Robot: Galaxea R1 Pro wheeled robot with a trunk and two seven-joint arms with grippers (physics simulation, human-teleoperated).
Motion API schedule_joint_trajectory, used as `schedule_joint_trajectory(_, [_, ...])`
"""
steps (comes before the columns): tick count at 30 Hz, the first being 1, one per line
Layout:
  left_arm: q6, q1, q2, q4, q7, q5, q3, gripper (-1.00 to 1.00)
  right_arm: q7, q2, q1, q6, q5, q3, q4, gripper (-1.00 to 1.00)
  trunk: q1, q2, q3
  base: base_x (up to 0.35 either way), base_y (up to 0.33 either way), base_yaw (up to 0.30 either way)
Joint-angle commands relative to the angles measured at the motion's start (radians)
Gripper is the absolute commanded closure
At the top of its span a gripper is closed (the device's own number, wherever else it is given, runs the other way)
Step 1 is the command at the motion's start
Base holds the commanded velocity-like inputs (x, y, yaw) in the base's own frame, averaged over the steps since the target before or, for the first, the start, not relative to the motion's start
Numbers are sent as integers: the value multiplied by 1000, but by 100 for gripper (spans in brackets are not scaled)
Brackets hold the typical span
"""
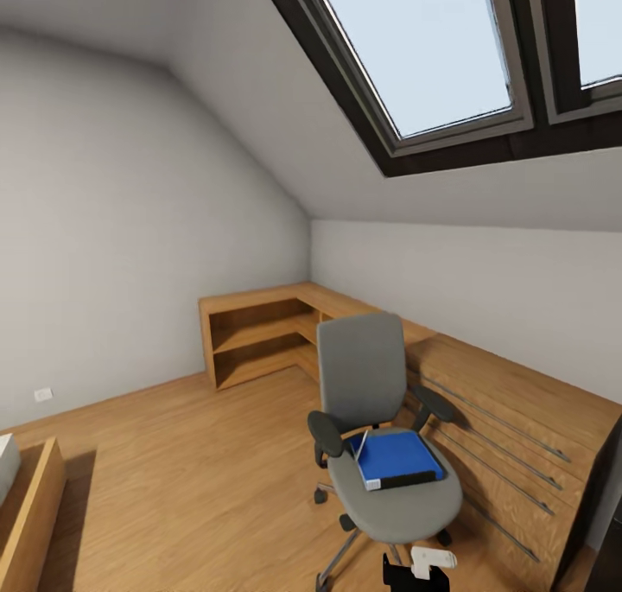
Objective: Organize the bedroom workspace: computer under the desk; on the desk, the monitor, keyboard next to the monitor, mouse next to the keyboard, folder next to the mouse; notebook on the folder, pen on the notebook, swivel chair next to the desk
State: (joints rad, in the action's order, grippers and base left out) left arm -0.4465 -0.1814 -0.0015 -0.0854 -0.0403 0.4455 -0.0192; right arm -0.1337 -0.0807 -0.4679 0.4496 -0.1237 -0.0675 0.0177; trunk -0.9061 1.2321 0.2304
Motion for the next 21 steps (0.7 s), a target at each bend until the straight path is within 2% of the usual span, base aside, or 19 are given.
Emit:
schedule_joint_trajectory(1, [-3, -1, 0, 1, -4, 9, -2, -100, -1, 0, -1, 4, -10, -8, 2, -100, 0, 1, 3, 0, 0, 2])
schedule_joint_trajectory(21, [-3, -1, 0, 1, -4, 9, -2, -100, -1, 1, -1, 4, -11, -7, 2, -100, 0, 1, 34, 0, 0, 0])
